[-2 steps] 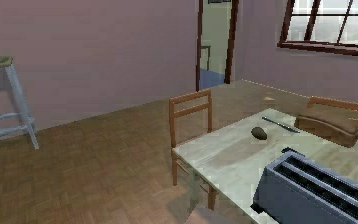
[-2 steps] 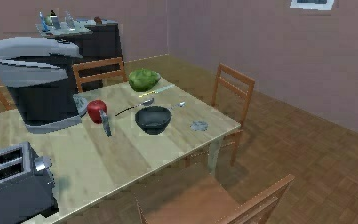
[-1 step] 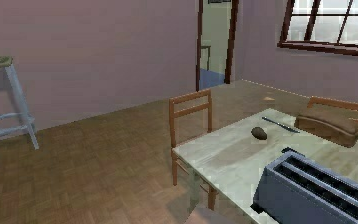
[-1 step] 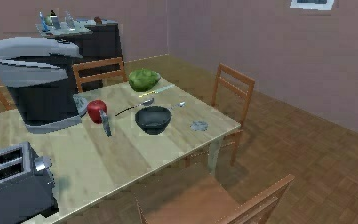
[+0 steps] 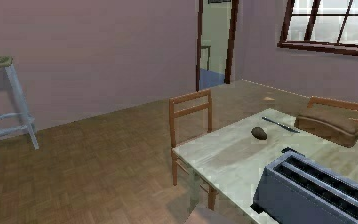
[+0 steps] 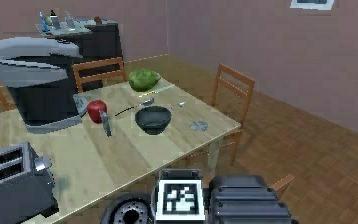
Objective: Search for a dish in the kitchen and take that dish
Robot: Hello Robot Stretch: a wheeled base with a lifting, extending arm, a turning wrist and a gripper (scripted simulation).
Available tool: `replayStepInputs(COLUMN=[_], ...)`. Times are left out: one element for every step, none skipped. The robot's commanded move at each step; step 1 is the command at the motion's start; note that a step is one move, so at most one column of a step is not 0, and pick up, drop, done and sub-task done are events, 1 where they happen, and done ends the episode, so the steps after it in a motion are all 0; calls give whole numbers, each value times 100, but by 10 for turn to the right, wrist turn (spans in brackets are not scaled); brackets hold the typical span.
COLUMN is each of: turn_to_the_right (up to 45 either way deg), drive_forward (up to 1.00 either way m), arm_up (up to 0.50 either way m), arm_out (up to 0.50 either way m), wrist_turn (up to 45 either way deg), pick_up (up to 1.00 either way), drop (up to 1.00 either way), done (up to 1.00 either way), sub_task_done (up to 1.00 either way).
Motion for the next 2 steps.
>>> replayStepInputs(turn_to_the_right=[0,0], drive_forward=[0,0], arm_up=[0,0], arm_out=[50,0], wrist_turn=[0,450], pick_up=[0,0], drop=[0,0], done=[0,0], sub_task_done=[0,0])
